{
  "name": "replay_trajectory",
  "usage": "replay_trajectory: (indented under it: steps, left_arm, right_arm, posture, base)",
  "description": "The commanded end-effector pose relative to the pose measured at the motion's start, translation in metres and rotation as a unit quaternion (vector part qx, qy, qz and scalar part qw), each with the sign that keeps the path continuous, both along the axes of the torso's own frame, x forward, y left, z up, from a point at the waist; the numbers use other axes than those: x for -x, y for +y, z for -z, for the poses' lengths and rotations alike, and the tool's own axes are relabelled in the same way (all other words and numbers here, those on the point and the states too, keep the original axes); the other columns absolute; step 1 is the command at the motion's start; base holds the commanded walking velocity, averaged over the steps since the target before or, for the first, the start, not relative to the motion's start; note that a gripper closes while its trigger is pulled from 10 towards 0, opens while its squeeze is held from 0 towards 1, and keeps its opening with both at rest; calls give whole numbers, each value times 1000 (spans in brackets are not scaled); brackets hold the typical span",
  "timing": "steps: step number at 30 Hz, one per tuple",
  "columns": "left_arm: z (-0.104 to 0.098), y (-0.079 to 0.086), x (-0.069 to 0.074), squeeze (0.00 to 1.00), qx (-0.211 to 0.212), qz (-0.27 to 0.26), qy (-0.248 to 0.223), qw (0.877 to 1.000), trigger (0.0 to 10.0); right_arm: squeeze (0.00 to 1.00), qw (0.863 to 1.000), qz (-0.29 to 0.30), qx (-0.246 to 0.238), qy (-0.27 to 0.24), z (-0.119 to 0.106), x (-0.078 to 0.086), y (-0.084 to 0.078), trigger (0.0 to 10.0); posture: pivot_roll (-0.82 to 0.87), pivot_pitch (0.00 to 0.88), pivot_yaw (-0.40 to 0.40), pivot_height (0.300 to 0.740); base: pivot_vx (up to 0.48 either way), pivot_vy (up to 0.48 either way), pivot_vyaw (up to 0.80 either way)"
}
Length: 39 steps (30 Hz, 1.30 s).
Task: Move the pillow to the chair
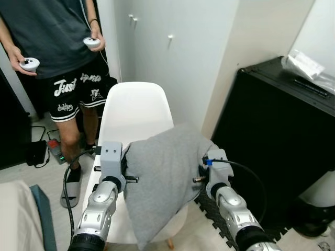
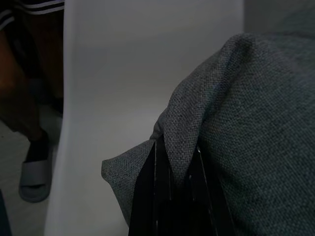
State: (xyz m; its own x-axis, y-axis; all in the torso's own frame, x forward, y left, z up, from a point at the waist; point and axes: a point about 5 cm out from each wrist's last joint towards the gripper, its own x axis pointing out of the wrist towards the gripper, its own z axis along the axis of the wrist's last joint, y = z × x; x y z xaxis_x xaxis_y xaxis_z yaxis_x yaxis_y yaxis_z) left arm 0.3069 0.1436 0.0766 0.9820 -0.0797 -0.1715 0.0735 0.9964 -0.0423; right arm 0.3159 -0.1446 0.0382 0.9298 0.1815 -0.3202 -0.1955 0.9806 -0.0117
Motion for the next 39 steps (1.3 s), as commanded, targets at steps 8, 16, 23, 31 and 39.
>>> replay_trajectory:
  steps: [8, 16, 23, 31, 39]
  left_arm:
    - [-3, -5, -4, 0, -13, 7, -5, 1000, 10000]
    - [-4, 0, -4, 0, -18, 3, -10, 1000, 10000]
    - [-4, -2, -3, 0, -24, 7, -11, 1000, 10000]
    - [-4, -2, -3, 0, -12, 3, -11, 1000, 10000]
    - [-4, -3, -3, 0, -16, 9, -13, 1000, 10000]
  right_arm:
    - [0, 1000, -27, -1, 4, 2, 1, 11, 10000]
    - [0, 999, -32, 1, 4, 2, 2, 13, 10000]
    - [0, 999, -34, 2, 3, 2, 2, 13, 10000]
    - [0, 999, -32, 1, 4, 3, 3, 12, 10000]
    - [0, 999, -33, -4, 5, 3, 4, 13, 10000]
  posture:
    - [-18, 28, -58, 740]
    - [-19, 19, -61, 740]
    - [-23, 16, -58, 740]
    - [-22, 17, -55, 740]
    - [-18, 18, -55, 740]
  base:
    - [0, 0, 0]
    - [0, 0, 0]
    - [0, -209, 0]
    - [0, -120, 0]
    - [0, 0, 0]
